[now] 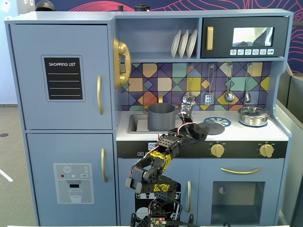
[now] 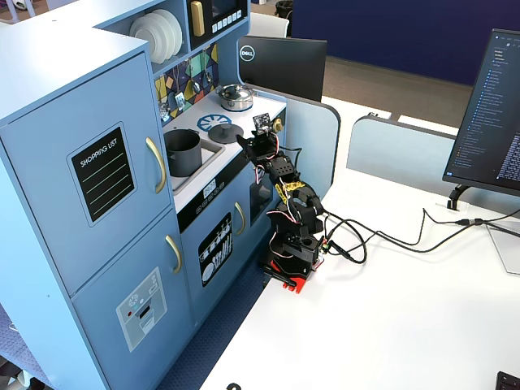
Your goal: Pick up the lid from the counter and put it on the gray recipient
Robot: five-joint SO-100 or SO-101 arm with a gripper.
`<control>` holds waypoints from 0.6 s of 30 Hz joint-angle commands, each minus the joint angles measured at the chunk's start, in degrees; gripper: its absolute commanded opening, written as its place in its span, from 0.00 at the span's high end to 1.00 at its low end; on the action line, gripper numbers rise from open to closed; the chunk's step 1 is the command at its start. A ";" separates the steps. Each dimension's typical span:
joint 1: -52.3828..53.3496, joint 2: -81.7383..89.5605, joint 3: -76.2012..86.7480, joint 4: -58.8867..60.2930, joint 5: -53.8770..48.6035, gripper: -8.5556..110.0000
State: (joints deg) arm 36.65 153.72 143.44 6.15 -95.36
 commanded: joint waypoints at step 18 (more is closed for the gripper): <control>-1.05 -25.31 -10.02 -18.11 1.76 0.67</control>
State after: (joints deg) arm 35.24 132.10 139.31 -8.79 -94.57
